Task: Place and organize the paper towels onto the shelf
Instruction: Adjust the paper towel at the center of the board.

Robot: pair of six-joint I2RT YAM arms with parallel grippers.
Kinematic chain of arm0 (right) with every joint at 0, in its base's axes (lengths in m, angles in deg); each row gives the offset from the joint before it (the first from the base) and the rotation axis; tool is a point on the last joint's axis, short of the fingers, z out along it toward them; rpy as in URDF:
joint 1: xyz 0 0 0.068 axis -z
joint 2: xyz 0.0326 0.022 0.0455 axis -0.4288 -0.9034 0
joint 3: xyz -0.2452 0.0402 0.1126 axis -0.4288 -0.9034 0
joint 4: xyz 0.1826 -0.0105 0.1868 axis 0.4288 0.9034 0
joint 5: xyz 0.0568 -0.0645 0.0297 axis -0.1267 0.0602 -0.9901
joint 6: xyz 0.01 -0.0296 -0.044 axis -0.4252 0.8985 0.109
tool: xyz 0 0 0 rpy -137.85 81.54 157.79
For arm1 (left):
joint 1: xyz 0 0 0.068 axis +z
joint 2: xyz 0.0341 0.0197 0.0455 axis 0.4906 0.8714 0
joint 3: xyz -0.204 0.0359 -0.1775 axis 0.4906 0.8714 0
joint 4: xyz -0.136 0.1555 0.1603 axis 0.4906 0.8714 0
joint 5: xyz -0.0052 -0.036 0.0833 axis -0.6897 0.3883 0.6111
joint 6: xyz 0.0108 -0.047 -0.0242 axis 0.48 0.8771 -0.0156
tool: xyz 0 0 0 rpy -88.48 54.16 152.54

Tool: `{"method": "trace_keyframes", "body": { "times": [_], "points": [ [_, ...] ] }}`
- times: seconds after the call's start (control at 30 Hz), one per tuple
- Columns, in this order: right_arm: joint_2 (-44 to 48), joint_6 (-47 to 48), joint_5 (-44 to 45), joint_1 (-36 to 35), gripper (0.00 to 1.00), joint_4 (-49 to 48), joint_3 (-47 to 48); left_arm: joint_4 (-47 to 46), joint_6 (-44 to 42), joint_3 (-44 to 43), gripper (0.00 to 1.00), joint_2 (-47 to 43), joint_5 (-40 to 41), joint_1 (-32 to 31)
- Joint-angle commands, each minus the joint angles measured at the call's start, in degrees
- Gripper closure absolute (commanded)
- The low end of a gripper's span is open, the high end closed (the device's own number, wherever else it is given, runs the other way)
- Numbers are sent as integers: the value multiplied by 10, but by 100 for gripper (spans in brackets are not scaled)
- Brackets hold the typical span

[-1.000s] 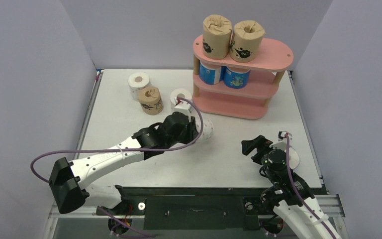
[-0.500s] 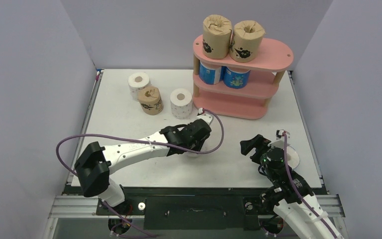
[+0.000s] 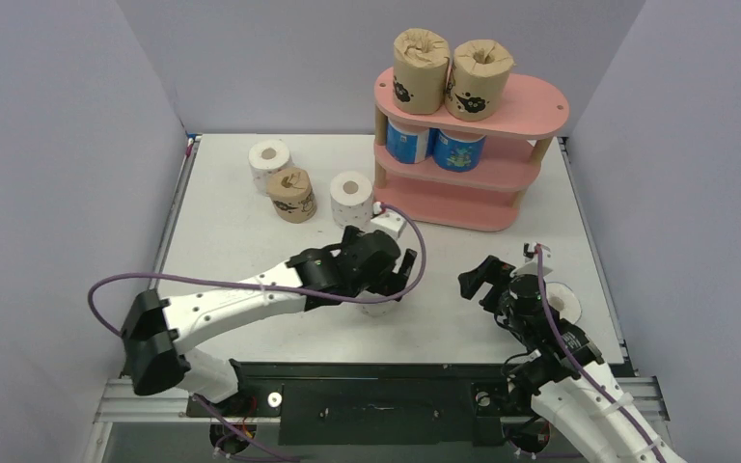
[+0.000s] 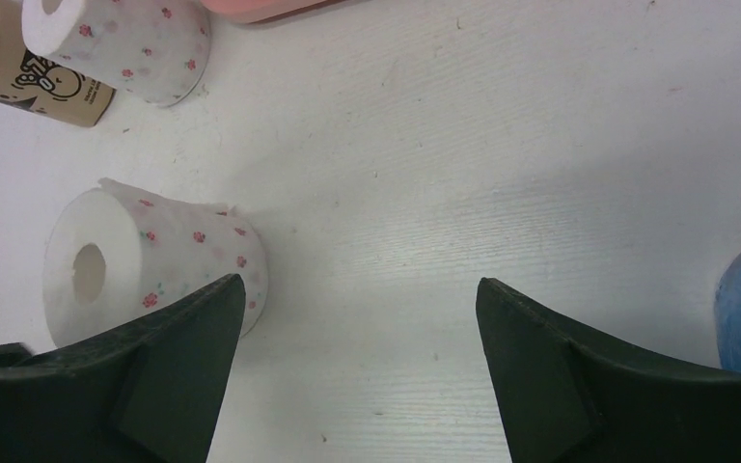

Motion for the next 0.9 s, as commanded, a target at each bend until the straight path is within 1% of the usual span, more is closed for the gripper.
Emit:
{"method": "trace_keyframes", "body": {
  "times": [0.0,0.03,0.07,0.1,0.13,0.17,0.2,0.23,0.27,0.3,0.37,0.4,0.47,0.53,0.57,0.63,0.73,0.8,0.83,0.87],
  "points": [
    [-82,23,-26,-9,13,-9,68,-60,49,47,3,-149,60,-1],
    [-95,26,-25,-13,13,-3,87,-73,63,85,4,-170,70,-1],
    [-119,25,-18,-25,12,-1,95,-101,68,105,4,-209,86,0],
    [-129,22,-12,-32,12,1,109,-114,78,150,4,-231,94,0],
    [-145,20,-4,-46,12,0,114,-145,85,171,4,-272,108,1],
    [-152,16,-3,-52,11,-7,121,-178,97,220,4,-292,113,1],
    [-164,15,-2,-66,11,-19,125,-194,101,246,4,-330,113,2],
    [-170,11,-2,-73,11,-26,130,-226,112,291,4,-348,112,2],
    [-184,10,-2,-88,11,-40,132,-238,119,313,4,-380,110,2],
    [-194,9,-3,-97,11,-47,138,-256,136,352,4,-394,108,2],
    [-230,14,-2,-130,11,-60,155,-281,152,398,4,-431,99,2],
    [-260,15,-2,-135,11,-59,170,-290,155,421,4,-446,91,2],
    [-302,17,1,-143,11,-49,191,-314,144,439,4,-456,73,3],
    [-327,10,15,-144,11,-44,196,-319,129,429,4,-446,64,3],
    [-330,7,22,-144,11,-44,195,-306,124,419,4,-431,63,2],
    [-320,-2,55,-143,11,-50,184,-279,112,383,4,-398,68,3],
    [-303,-14,75,-142,11,-59,158,-243,113,322,4,-348,67,20],
    [-295,-20,82,-138,11,-60,146,-228,123,290,4,-304,24,54],
    [-289,-22,84,-137,11,-61,139,-224,127,281,3,-277,-17,81],
    [-286,-25,84,-134,11,-61,135,-219,132,263,3,-262,-39,93]
  ]
}}
